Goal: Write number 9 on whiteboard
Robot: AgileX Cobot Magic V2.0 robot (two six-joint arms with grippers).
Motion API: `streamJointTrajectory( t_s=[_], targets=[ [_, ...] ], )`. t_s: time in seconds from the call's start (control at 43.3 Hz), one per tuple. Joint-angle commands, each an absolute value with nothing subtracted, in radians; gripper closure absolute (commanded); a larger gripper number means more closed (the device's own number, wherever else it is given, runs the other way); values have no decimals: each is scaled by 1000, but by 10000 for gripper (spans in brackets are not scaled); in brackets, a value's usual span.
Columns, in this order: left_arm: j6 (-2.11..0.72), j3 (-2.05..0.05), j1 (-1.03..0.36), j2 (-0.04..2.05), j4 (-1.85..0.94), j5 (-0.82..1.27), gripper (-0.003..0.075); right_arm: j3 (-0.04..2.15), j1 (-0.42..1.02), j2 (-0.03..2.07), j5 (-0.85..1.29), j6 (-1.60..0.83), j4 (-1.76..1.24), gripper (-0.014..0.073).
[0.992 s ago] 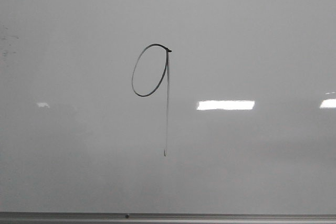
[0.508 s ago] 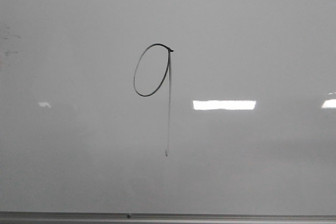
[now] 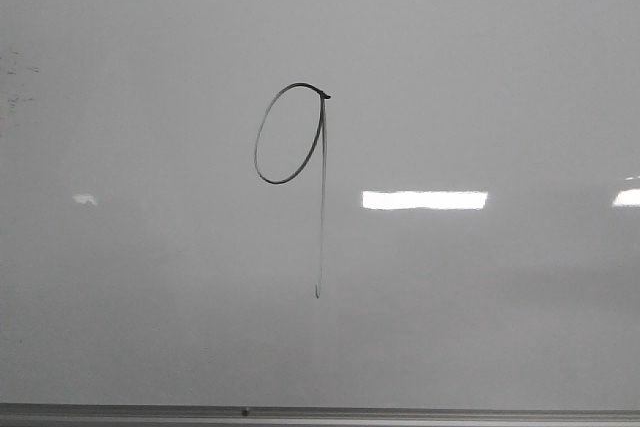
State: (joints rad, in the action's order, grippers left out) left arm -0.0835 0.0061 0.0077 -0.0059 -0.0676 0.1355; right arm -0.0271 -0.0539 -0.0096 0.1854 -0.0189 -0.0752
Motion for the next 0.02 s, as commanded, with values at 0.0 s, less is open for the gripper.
streamJointTrajectory(
  t_s=[0.0],
  targets=[
    [-72,8,10,-24,-69,53,739,-24,-61,-28,112,-19,-64,663]
  ],
)
